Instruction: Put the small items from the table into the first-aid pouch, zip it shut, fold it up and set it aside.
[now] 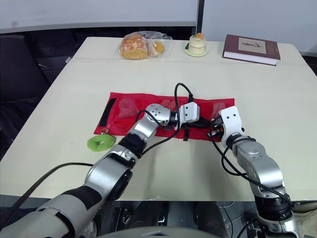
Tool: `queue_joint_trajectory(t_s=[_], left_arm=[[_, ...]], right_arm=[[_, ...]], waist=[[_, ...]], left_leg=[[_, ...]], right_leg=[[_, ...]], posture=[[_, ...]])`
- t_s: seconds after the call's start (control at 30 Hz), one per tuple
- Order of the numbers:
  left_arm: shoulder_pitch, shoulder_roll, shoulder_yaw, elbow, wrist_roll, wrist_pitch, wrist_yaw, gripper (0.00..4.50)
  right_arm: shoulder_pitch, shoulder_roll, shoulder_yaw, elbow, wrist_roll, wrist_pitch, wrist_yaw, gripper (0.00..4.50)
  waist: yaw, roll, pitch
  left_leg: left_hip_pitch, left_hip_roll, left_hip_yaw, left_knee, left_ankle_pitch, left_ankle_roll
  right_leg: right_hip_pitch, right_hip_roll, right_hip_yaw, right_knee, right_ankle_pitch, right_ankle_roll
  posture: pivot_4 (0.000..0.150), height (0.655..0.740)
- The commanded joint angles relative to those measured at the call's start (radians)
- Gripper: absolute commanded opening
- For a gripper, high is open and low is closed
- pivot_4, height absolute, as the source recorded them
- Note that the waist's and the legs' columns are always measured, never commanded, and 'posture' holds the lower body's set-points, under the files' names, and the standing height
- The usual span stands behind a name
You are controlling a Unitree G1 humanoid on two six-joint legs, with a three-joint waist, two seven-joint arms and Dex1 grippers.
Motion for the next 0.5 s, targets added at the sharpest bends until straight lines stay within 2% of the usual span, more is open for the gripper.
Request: queue_joint_trajectory(t_s=[0.03,0.17,0.2,0.43,0.5], left_arm=[[-0.019,-0.027,0.000,-0.003,-0.003,0.005,0.027,0.00],[-0.035,-0.059,-0.001,0.022,-0.007,0.004,0.048,0.00],[-0.040,-0.070,0.001,0.030,-0.007,0.005,0.053,0.00],[-0.098,-0.136,0.012,0.105,-0.007,0.005,0.100,0.00],[-0.109,-0.143,0.024,0.121,-0.016,0.007,0.109,0.00]], right_arm=[[0.119,-0.084,-0.070,-0.177,0.065,-0.119,0.150,0.03],[0.248,-0.114,-0.174,-0.231,0.124,-0.190,0.226,0.03],[0.275,-0.116,-0.200,-0.238,0.138,-0.199,0.237,0.26],[0.390,-0.092,-0.346,-0.232,0.176,-0.236,0.221,2.59],[0.406,-0.079,-0.368,-0.230,0.192,-0.237,0.213,3.69]], waist=[[0.000,0.000,0.000],[-0.002,0.000,0.000],[-0.002,0.000,0.000],[0.002,0.000,0.000],[-0.001,0.000,0.000]], left_leg=[[0.000,-0.001,-0.001,0.000,0.000,0.000],[0.001,-0.001,-0.001,0.000,0.000,0.000],[0.001,-0.001,-0.001,0.000,0.000,0.000],[0.001,-0.001,-0.001,0.000,0.000,0.000],[0.001,-0.001,0.000,0.000,0.000,0.000]], right_leg=[[0.001,-0.001,-0.001,-0.001,0.000,0.000],[0.001,-0.001,0.000,-0.001,0.000,0.000],[0.001,0.000,0.000,-0.001,0.000,0.000],[0.001,0.000,0.000,-0.001,0.000,0.000],[0.001,0.000,0.000,-0.001,0.000,0.000]], posture=[[0.150,0.7289],[0.150,0.7289],[0.150,0.7289],[0.150,0.7289],[0.150,0.7289]])
